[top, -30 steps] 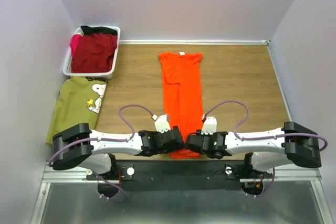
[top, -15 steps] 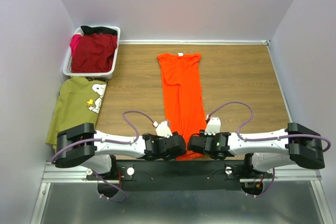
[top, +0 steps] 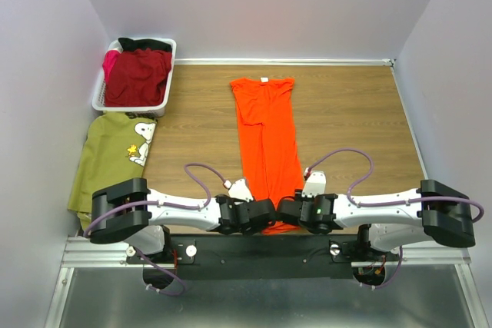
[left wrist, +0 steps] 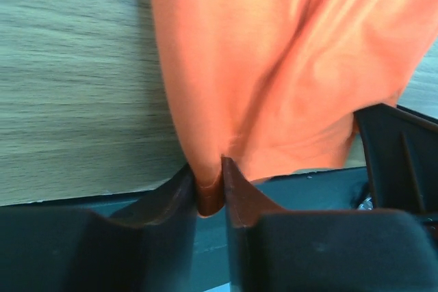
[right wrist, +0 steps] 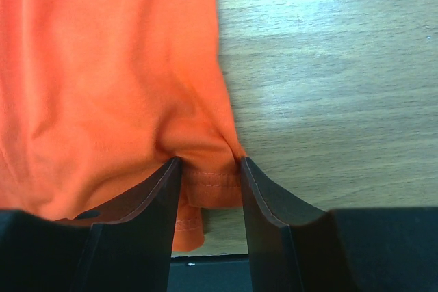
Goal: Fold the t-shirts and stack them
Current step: Grab the bottom of the folded rectangular tshirt with both arms
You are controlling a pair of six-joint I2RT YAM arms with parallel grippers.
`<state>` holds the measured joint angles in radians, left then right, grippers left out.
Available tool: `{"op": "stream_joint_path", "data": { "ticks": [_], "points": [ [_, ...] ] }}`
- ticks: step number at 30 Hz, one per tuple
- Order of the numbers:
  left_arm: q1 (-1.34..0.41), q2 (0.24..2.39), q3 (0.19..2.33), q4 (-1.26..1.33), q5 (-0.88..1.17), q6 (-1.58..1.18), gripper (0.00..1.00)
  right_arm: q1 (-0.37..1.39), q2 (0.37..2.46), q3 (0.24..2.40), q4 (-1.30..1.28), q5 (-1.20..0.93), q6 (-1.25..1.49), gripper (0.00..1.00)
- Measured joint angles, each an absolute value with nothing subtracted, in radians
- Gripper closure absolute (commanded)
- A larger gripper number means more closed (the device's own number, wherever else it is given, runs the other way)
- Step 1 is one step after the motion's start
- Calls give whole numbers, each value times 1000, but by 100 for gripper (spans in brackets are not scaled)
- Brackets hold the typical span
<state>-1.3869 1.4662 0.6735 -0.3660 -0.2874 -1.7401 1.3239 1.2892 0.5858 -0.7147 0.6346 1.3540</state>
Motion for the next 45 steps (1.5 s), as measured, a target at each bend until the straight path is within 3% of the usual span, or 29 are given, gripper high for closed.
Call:
{"op": "stream_joint_path", "data": {
  "ticks": [3,9,16,17,45],
  "points": [
    [-1387,1469,676,-387,-287,-1744,99,1325,1289,586,-717,638,1358,52],
    [-1388,1485,712,-436,-287,-1760,100,1325,1266,570,-732,640,1381,56],
    [-1388,1492,743,-510,-307,-1807,100,1326,1250,561,-740,638,1412,97],
    [-1388,1491,743,-514,-308,-1813,100,1327,1250,561,-738,639,1416,99],
    [-1409,1431,728,-680,-366,-1953,100,1330,1264,591,-729,582,1466,99]
  ]
}}
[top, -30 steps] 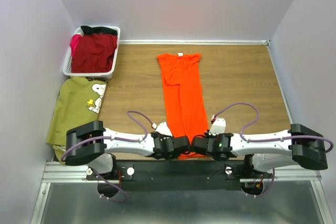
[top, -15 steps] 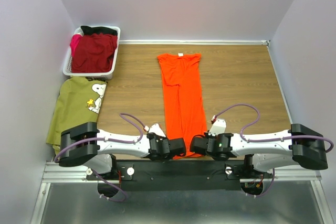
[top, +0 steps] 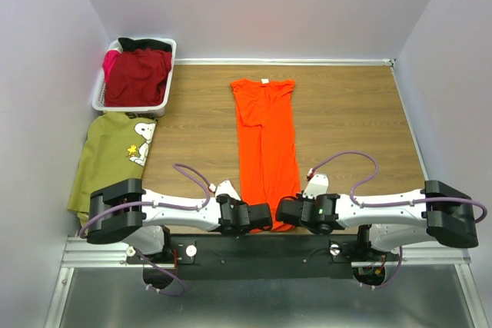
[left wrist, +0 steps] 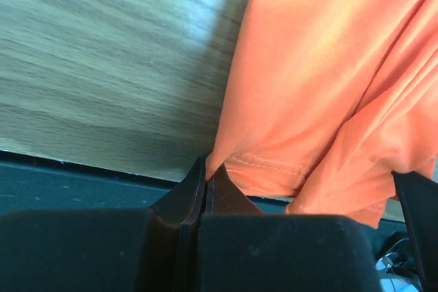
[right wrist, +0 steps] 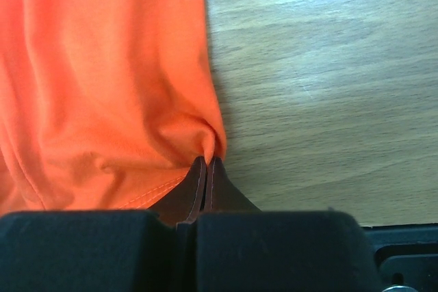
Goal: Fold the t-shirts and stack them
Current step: Grab the bottom of the folded rectangular tshirt with both arms, then fold the folded rectangular tshirt in 1/3 of the way
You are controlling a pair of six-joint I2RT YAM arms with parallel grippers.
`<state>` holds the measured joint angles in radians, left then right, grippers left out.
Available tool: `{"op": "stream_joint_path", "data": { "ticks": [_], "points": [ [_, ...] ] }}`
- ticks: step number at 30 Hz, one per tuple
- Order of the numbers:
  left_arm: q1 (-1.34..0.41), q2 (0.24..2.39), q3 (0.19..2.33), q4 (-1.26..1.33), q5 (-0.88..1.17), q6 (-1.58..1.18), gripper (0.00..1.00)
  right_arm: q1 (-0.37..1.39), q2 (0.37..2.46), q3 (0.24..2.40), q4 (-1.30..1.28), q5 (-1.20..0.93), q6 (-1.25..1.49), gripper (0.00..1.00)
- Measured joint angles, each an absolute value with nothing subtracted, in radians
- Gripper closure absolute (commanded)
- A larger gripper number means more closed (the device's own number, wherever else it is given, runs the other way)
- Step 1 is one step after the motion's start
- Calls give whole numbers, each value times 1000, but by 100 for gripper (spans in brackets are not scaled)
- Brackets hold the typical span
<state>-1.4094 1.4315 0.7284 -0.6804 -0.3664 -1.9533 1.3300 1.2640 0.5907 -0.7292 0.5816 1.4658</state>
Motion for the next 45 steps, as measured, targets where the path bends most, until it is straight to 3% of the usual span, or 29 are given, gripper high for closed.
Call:
{"op": "stream_joint_path", "data": {
  "ticks": [11,23,32,45],
  "points": [
    [-1393,1365,806,-852,-517,-1991,100,1330,1155,675,-798,674,1465,99],
    [-1250,1394,928,-908,-677,-1962,100,1310,1168,805,-846,854,1417,99],
    [-1101,1399,961,-739,-708,-1715,100,1197,1198,857,-784,896,1311,99],
    [-872,1518,1024,-398,-644,-1230,100,884,1282,857,-390,725,880,99]
  ]
}}
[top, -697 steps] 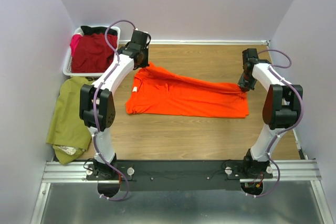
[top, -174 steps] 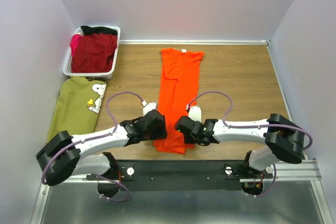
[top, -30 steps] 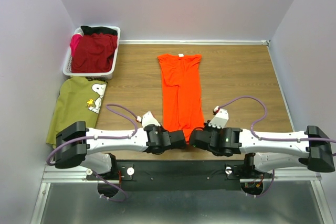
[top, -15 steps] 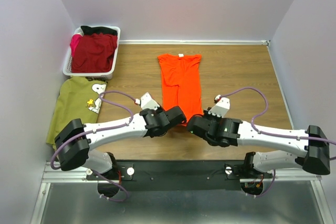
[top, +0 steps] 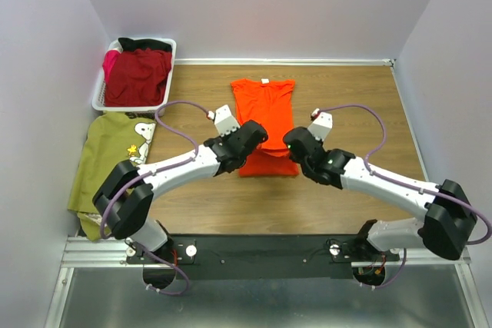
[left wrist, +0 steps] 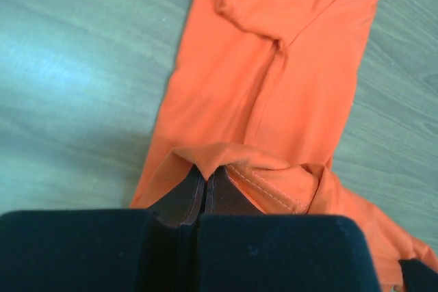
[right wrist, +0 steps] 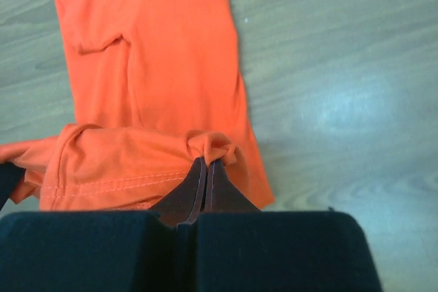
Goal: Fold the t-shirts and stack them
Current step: Fold the folded rectangular tshirt in 1/3 of the way
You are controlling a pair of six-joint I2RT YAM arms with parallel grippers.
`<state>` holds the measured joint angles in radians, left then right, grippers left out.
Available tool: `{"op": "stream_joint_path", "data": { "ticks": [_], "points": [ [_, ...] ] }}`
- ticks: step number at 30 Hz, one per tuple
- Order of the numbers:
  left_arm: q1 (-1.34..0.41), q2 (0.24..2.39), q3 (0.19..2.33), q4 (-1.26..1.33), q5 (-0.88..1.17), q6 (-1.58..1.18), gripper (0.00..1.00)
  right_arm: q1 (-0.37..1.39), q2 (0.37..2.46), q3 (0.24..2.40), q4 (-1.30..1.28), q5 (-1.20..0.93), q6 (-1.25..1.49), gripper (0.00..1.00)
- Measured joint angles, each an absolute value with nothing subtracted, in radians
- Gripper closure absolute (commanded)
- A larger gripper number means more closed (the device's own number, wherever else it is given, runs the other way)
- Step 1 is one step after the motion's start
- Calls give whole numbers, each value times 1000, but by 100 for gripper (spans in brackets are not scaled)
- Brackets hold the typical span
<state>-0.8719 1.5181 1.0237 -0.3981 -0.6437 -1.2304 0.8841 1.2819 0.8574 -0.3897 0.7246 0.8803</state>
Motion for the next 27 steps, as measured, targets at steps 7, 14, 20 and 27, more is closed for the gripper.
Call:
{"op": "stream_joint_path", "data": {
  "ticks": [7,14,20,27],
  "points": [
    [-783,1634,1110,-284,-585,-1045,100,724,1400,892,-227,599,707,99],
    [-732,1797,1214,-241,-556,-942,100,613,1546,948,-120,499,591,99],
    [-706,1896,1301,-248,-555,-921,100,548,1689,1022,-67,436,520,99],
    [-685,1981,1403,-294,-570,-925,100,515,1824,1110,-44,402,469,99]
  ]
}}
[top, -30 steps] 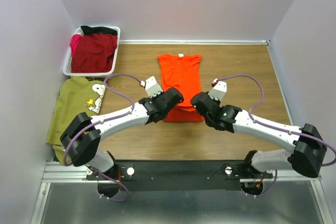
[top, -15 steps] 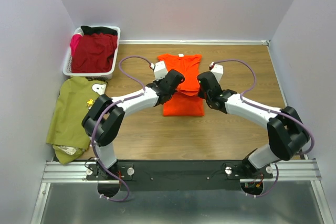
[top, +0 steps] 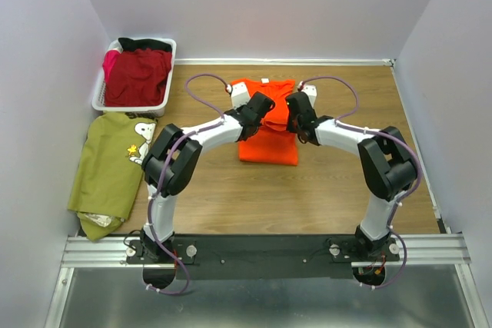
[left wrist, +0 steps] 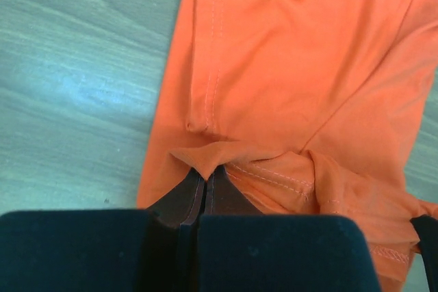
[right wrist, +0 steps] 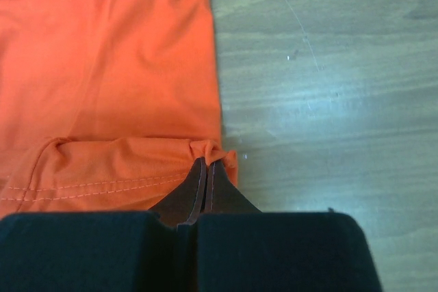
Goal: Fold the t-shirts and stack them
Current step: Fold the folded rectangular tshirt in 1/3 of the way
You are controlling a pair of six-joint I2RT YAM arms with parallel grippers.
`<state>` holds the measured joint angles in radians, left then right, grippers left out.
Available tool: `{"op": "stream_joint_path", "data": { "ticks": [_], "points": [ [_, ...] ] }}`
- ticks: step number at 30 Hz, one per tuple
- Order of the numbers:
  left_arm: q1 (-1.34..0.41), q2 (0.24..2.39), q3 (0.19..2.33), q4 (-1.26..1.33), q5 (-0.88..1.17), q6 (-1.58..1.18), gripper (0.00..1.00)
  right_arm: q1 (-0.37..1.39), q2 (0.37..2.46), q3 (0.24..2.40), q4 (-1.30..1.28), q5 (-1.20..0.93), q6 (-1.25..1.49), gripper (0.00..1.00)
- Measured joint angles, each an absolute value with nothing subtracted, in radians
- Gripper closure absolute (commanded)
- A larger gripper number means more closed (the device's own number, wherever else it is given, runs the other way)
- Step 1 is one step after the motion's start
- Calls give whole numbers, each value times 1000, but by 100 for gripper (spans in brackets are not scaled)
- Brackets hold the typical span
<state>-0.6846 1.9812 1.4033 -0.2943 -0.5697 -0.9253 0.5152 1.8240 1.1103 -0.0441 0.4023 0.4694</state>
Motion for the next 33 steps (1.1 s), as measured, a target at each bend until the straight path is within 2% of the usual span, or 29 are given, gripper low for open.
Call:
{"op": "stream_joint_path", "data": {
  "ticks": [2,3,4,5,6,8,9,11,21,26,33],
  "points": [
    [-676,2012,1427,-300,-571,-928,100,506,1853,1136,-39,395,459,99],
    [-672,2023,1434,-298,-571,-928,91,501,1867,1148,-36,389,454,97],
    [-668,2031,1439,-300,-570,-928,84,498,1878,1159,-36,382,450,90],
    [-664,2040,1444,-300,-570,-927,78,495,1890,1173,-35,375,445,79],
    [-661,2047,1449,-300,-570,-928,56,492,1900,1184,-33,371,440,72],
    [-654,2055,1457,-302,-581,-925,45,484,1922,1214,-35,374,424,57],
    [-645,2056,1459,-309,-599,-926,42,476,1927,1223,-38,377,413,54],
    [-627,2056,1460,-320,-632,-916,41,454,1935,1244,-51,390,394,50],
    [-586,2026,1481,-321,-732,-845,42,387,1927,1378,-54,434,341,49],
    [-621,1922,1406,-281,-701,-795,46,398,1813,1237,-56,404,352,50],
    [-695,1825,1271,-224,-567,-717,59,493,1692,1066,-67,379,377,51]
  ]
}}
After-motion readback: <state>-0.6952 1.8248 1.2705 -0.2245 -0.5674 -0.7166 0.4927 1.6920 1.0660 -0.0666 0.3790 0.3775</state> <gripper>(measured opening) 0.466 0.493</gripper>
